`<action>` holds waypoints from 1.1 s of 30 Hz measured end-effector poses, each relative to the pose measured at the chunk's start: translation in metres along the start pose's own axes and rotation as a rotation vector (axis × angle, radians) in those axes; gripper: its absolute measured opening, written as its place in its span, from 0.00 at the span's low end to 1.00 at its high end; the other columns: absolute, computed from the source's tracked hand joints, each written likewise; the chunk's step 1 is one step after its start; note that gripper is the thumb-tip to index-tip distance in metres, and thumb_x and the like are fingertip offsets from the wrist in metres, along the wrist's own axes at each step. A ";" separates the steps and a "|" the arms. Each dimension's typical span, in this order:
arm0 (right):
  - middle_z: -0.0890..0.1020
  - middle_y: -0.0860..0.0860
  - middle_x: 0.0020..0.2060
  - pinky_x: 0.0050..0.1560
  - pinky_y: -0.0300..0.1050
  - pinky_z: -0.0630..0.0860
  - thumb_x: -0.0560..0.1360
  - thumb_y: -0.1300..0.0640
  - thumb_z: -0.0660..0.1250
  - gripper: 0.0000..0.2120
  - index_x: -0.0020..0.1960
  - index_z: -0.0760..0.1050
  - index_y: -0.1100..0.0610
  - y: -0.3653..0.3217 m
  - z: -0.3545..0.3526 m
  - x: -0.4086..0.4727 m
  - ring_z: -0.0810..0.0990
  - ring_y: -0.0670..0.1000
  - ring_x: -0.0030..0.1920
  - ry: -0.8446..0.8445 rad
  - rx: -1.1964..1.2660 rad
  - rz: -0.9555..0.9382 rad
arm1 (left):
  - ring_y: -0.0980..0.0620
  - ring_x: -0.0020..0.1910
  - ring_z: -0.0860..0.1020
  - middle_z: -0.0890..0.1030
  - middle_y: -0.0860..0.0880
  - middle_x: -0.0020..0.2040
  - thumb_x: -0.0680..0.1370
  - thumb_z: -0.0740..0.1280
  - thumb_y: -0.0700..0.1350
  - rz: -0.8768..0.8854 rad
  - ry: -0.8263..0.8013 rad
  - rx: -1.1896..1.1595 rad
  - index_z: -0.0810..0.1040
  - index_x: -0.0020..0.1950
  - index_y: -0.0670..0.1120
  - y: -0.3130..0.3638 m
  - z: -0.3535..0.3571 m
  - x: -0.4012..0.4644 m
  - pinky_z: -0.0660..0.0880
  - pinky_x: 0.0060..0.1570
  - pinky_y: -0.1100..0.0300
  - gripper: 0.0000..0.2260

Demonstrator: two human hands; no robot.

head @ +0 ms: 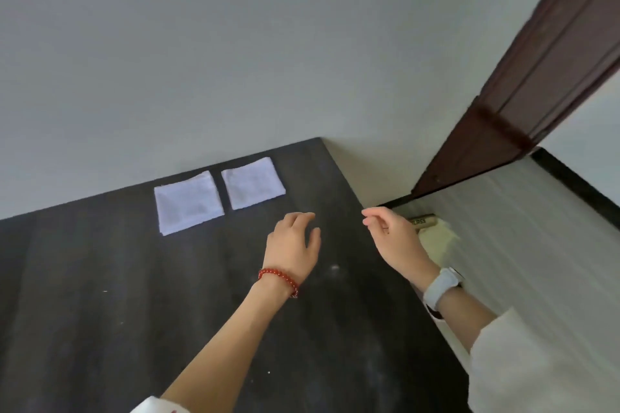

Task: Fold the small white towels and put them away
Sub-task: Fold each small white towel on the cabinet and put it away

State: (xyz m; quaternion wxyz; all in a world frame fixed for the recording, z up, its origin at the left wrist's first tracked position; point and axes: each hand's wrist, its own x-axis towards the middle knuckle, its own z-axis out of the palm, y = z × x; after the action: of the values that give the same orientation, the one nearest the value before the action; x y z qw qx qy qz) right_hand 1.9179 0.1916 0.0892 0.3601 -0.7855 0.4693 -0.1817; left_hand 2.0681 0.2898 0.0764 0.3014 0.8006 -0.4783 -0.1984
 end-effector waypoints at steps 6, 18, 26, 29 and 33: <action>0.81 0.55 0.51 0.47 0.35 0.70 0.78 0.61 0.59 0.10 0.56 0.76 0.61 0.133 -0.186 -0.157 0.78 0.52 0.50 0.209 0.011 0.164 | 0.46 0.61 0.72 0.74 0.45 0.63 0.78 0.60 0.46 0.225 -0.188 -0.051 0.72 0.65 0.45 0.189 0.139 -0.084 0.69 0.62 0.51 0.16; 0.81 0.56 0.49 0.46 0.41 0.74 0.78 0.61 0.58 0.11 0.57 0.75 0.60 0.383 -0.421 -0.520 0.80 0.54 0.46 0.731 0.166 0.848 | 0.50 0.59 0.74 0.76 0.45 0.61 0.79 0.60 0.43 0.815 -0.786 -0.061 0.73 0.64 0.43 0.538 0.426 -0.314 0.67 0.59 0.61 0.14; 0.81 0.55 0.50 0.50 0.42 0.73 0.78 0.60 0.58 0.12 0.58 0.75 0.59 0.514 -0.547 -0.641 0.80 0.54 0.50 0.988 0.239 1.019 | 0.51 0.56 0.75 0.76 0.46 0.60 0.79 0.60 0.44 1.021 -1.023 -0.052 0.73 0.63 0.44 0.702 0.595 -0.411 0.67 0.53 0.66 0.13; 0.81 0.56 0.49 0.48 0.39 0.71 0.78 0.61 0.58 0.11 0.57 0.76 0.60 0.572 -0.620 -0.668 0.79 0.53 0.50 1.060 0.226 1.039 | 0.50 0.56 0.75 0.76 0.45 0.60 0.79 0.60 0.43 1.066 -1.039 -0.075 0.74 0.62 0.43 0.782 0.664 -0.431 0.68 0.54 0.63 0.13; 0.81 0.53 0.46 0.41 0.33 0.71 0.78 0.62 0.57 0.12 0.57 0.76 0.59 0.634 -0.720 -0.703 0.78 0.49 0.45 1.140 0.224 1.041 | 0.49 0.56 0.75 0.76 0.45 0.58 0.79 0.59 0.43 1.153 -1.036 -0.075 0.74 0.62 0.43 0.891 0.743 -0.461 0.70 0.54 0.59 0.13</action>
State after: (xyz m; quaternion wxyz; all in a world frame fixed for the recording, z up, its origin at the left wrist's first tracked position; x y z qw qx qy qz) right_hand 0.7377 0.3276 0.1454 0.1793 -0.2085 0.8690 -0.4113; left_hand 0.8284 0.1587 0.1393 0.1218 0.2195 -0.8922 -0.3755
